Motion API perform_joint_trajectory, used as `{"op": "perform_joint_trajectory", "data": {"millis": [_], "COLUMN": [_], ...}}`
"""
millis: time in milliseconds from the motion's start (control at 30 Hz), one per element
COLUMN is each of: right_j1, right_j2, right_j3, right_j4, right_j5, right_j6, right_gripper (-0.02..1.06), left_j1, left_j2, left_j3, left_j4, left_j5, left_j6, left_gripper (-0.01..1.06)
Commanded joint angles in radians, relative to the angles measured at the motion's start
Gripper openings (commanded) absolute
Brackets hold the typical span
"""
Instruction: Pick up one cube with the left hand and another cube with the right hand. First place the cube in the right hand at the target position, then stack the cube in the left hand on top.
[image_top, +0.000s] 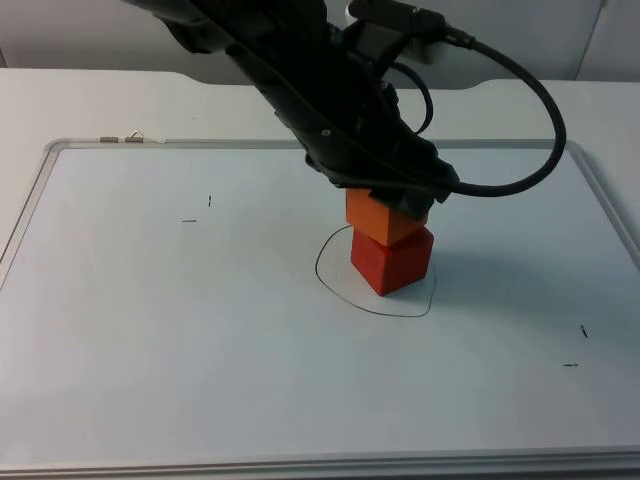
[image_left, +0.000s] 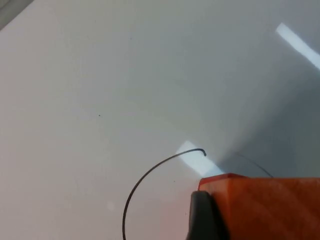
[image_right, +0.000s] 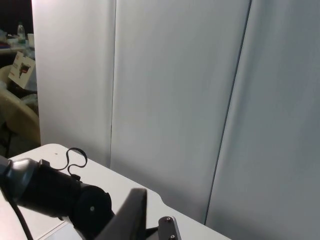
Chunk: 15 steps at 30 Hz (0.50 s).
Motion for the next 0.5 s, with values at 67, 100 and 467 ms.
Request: {"op": "perform_joint_trajectory", "data": {"millis": [67, 100, 467], "right_j1": [0.001, 0.001, 0.001], "right_j2": [-0.001, -0.001, -0.001], "right_j3": [0.005, 0.005, 0.005], "right_j4": [-0.001, -0.001, -0.001], "right_j5": [0.002, 0.002, 0.002], "right_j6": [-0.002, -0.002, -0.002], "right_gripper": [1.05, 1.05, 1.05], "left_j1": [-0.006, -0.006, -0.006], "left_j2": [0.005, 0.003, -0.088], "left_j3": [-0.003, -0.003, -0.138], "left_j4": [0.0, 0.0, -0.002], "left_j5": [0.008, 0.01, 0.225], "left_j6": [-0.004, -0.004, -0.004], "left_gripper": [0.52, 0.61, 0.84]}}
